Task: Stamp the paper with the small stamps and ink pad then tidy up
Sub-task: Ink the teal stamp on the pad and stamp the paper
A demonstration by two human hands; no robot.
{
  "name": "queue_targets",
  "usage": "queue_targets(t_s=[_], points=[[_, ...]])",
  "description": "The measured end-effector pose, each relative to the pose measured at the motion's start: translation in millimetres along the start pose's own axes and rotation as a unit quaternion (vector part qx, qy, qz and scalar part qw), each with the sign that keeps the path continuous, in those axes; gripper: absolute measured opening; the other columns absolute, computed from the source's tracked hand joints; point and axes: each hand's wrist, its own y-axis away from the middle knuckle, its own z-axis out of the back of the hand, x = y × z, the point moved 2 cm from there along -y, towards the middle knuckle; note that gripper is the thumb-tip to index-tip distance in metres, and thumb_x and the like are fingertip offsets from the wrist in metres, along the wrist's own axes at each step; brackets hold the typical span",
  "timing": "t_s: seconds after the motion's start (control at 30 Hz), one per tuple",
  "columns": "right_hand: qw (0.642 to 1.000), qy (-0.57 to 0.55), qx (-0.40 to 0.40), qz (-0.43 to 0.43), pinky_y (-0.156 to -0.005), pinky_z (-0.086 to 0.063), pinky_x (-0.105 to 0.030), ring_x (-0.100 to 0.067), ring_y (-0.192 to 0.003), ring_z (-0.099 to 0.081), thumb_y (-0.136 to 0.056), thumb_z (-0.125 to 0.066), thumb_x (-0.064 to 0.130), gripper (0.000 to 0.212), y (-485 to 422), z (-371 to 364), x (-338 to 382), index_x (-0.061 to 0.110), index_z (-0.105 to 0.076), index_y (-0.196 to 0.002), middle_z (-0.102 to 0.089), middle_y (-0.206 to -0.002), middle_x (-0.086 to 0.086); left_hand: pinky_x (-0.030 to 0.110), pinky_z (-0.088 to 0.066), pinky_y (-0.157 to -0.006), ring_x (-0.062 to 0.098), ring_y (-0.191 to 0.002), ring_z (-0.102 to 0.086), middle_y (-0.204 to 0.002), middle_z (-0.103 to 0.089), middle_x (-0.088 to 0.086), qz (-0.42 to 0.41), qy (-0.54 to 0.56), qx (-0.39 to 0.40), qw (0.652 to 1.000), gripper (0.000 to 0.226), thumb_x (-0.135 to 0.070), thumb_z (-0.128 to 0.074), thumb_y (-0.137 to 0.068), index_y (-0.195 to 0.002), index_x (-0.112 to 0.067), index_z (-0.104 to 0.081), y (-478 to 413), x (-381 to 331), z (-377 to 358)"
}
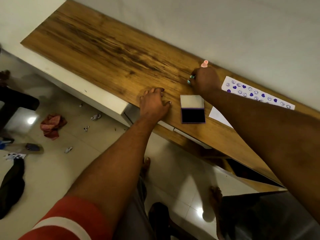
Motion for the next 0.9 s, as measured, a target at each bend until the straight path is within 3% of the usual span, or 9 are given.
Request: queue_targets(t_s=[0.37,0.57,0.9], points=[[0.99,-0.004,0.044,0.135,-0.071,-0.051,-0.033,-0.023,-0.089,-0.066,-0.099,-0.059,0.039,0.027,36.8,-20.3,57.9,0.019,-0.073,-0.11,-0.07,-0.099,-0.004,0.047,-0.034,-0.109,0.025,-0.13,-0.048,-0.135,-0.059,-0.001,0.023,-0.031,0.014,0.999,0.06,-0.051,-0.074,-0.088,-0.141,-0.026,-0.06,2.9,-5.0,3.4],[0.982,-0.007,0.075,0.176,-0.085,-0.056,-0.043,-0.026,-0.093,-0.067,-0.102,-0.052,0.028,0.023,64.7,-28.0,53.1,0.015,-0.068,-0.113,-0.071,-0.106,-0.008,0.047,-0.034,-0.108,0.027,-0.125,-0.05,-0.129,-0.062,0.0,0.0,-0.021,0.016,1.0,0.04,-0.036,-0.068,-0.092,-0.131,-0.027,-0.066,12.1,-13.7,9.8],[0.977,-0.042,0.102,0.18,-0.086,-0.052,-0.041,-0.027,-0.096,-0.066,-0.103,-0.052,0.034,0.029,60.4,-22.5,46.9,0.012,-0.069,-0.113,-0.071,-0.108,-0.011,0.047,-0.034,-0.103,0.028,-0.125,-0.05,-0.123,-0.065,0.002,-0.002,-0.026,0.037,0.999,0.031,-0.038,-0.069,-0.094,-0.122,-0.024,-0.069,6.1,-15.7,0.8]])
